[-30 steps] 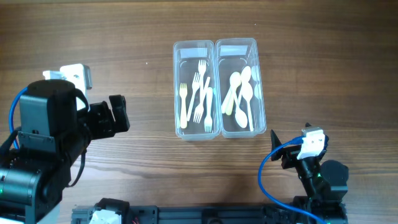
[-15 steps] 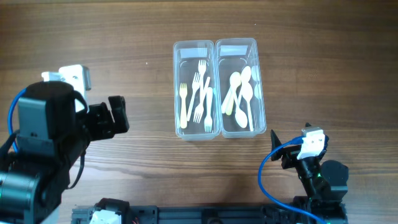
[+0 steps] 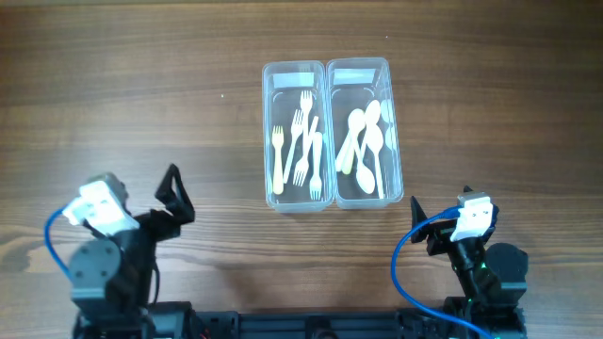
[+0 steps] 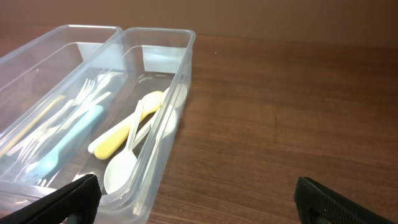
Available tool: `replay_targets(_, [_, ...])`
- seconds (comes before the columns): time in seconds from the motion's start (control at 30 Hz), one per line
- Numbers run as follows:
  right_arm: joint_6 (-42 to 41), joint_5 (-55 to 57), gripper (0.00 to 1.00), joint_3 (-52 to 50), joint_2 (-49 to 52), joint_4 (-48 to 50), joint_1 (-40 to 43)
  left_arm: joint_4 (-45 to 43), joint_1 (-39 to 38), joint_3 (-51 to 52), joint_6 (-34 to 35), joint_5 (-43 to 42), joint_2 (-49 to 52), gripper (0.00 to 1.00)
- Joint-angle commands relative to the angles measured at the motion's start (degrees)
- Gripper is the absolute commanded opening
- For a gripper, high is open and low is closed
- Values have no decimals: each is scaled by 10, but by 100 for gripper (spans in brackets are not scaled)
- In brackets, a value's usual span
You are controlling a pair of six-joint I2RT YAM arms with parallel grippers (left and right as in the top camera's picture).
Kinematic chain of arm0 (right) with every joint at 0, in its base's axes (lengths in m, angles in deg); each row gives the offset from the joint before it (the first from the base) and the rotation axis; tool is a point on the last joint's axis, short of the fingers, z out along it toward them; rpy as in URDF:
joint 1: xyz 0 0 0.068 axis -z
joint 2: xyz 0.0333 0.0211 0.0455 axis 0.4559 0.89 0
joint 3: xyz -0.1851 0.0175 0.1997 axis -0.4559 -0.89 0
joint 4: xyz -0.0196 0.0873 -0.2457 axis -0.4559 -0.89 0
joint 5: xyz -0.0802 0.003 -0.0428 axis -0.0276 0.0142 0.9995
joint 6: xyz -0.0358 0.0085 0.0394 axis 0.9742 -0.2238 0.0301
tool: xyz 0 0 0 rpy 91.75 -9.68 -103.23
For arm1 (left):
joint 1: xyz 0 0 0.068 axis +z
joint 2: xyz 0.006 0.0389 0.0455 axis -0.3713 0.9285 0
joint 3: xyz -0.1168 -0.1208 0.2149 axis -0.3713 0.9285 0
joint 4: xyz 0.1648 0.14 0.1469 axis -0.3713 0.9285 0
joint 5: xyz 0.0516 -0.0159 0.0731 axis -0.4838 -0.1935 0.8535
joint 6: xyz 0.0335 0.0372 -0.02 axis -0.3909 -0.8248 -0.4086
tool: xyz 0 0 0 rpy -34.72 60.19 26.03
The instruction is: Pack container
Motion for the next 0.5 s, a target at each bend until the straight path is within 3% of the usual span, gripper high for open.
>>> replay_targets(0.0, [-8,7,100,-2,-6,3,0,-36,4,98,9,-13,-74,100])
replay_targets(0.23, [-9,7,100,-2,-6,3,0,-44,1,217,21,-15,-180,100])
replay_targets(0.47, [-9,7,100,-2,-6,3,0,-44,-9,261,21,-15,-179,100])
